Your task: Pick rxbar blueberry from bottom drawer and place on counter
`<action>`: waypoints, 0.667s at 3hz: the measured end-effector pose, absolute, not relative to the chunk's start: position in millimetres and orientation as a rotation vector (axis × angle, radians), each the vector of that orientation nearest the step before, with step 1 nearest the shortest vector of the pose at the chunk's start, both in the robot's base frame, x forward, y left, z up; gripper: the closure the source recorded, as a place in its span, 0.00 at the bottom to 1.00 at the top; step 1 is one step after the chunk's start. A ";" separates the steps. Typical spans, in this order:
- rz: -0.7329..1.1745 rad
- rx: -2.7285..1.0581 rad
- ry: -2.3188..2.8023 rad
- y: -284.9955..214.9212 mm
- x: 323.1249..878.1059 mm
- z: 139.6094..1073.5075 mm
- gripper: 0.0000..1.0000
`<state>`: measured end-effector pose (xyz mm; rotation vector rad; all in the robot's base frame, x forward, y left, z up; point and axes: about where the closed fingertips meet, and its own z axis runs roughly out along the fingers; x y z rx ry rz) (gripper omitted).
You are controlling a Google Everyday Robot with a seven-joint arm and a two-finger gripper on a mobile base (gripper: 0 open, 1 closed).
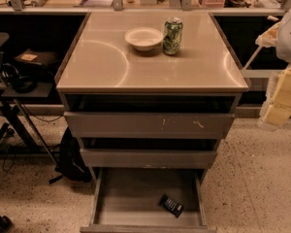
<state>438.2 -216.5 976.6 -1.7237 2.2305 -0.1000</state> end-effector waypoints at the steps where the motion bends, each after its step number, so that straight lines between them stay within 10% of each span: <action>1: -0.100 -1.724 2.230 -216.5 438.2 976.6 0.00; 2: -0.085 -1.731 2.190 -208.9 425.3 958.7 0.00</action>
Offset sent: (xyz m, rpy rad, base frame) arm -0.0513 0.0287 -0.0754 0.0855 -0.0493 0.0943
